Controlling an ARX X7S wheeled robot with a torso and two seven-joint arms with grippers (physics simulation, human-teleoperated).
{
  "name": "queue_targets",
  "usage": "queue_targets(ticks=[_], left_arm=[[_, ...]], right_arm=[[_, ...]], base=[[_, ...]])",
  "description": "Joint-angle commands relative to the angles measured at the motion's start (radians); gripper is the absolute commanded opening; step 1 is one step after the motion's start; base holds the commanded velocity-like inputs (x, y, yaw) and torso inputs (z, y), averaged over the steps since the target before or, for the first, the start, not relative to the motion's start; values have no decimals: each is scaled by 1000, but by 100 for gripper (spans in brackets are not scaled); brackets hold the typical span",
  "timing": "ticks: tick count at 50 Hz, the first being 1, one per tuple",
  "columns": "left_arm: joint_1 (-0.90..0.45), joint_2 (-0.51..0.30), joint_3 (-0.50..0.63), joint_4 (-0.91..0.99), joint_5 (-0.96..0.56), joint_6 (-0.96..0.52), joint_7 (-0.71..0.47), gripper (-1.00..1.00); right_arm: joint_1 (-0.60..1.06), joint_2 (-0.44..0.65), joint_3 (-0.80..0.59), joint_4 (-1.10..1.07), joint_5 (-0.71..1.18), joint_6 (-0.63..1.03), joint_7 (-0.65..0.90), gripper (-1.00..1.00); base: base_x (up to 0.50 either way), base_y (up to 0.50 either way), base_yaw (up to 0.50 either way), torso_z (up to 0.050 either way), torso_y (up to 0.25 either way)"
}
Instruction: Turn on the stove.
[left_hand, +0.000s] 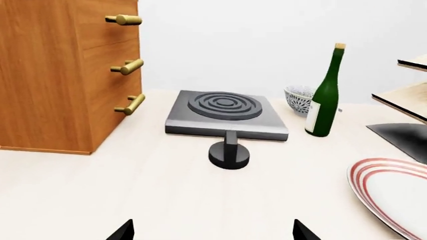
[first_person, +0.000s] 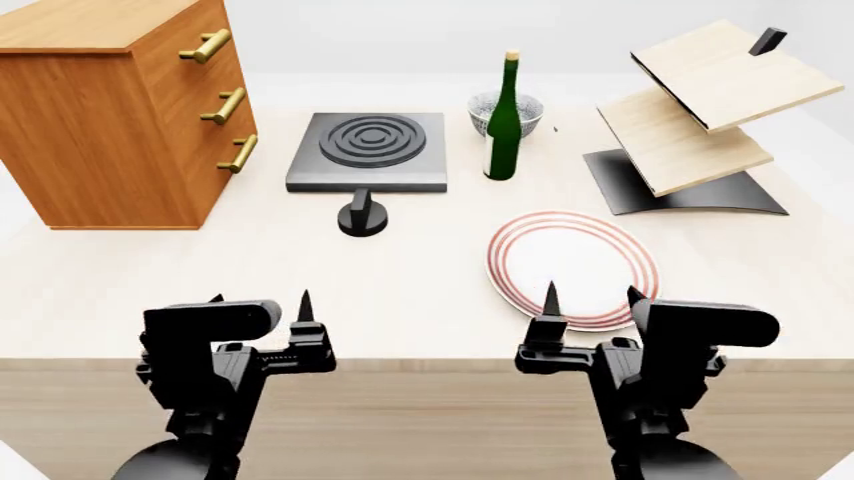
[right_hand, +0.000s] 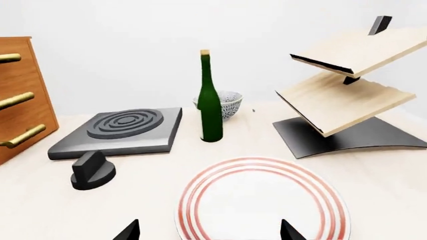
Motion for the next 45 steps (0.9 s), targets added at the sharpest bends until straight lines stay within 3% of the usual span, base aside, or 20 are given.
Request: queue_targets(ticks=[1,6,36,44,45], left_arm=[[-109,-33,-49,296,-116,-366,-21,100],[-102,-30,-56,289,-121,-364,-26,100],[-82,-25,-83,268,-155,-341,-52,100],[-71,-32,-73,237,-147,-304,-56,100],[-60,-45,-46,215,-112,-243,-60,100]], right_arm=[[138,17,54,-270,108,387,35,100],[111,-3,102,-273,138,320,12,100],[103,8,113,-259,196,312,39,100],[88,20,86,-240,174,283,63,100],[86,19,89,-239,176,280,63,100]], base=[[0,0,0,0,0],[192,0,0,0,0],[500,0,0,0,0],[282,0,0,0,2],[0,0,0,0,0]])
